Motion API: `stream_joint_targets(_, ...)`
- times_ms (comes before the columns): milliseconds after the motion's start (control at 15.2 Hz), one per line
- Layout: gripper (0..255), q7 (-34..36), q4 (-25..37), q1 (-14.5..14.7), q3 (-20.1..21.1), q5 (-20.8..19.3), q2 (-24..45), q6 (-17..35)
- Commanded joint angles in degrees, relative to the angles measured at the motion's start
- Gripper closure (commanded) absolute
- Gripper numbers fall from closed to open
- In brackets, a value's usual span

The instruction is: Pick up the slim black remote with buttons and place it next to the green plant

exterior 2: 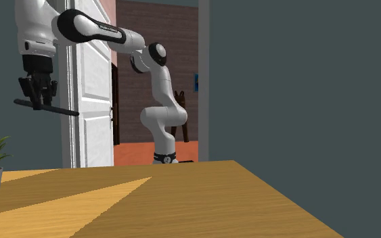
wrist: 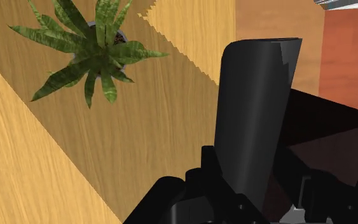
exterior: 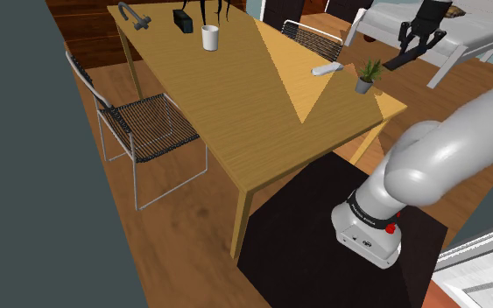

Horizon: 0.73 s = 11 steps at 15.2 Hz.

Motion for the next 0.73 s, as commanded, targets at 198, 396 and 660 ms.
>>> stream_joint_targets(198,255,-22.1,9.6,3.4,-20.5,21.2,24.3,1.6)
stream_joint_targets(396,255,-31.4,16.9,-13.9,-12.1,31.5,35.4,-0.9)
stream_joint_targets(660,255,-33.3,17.1,-17.9,-9.8,33.6,37.8,0.5)
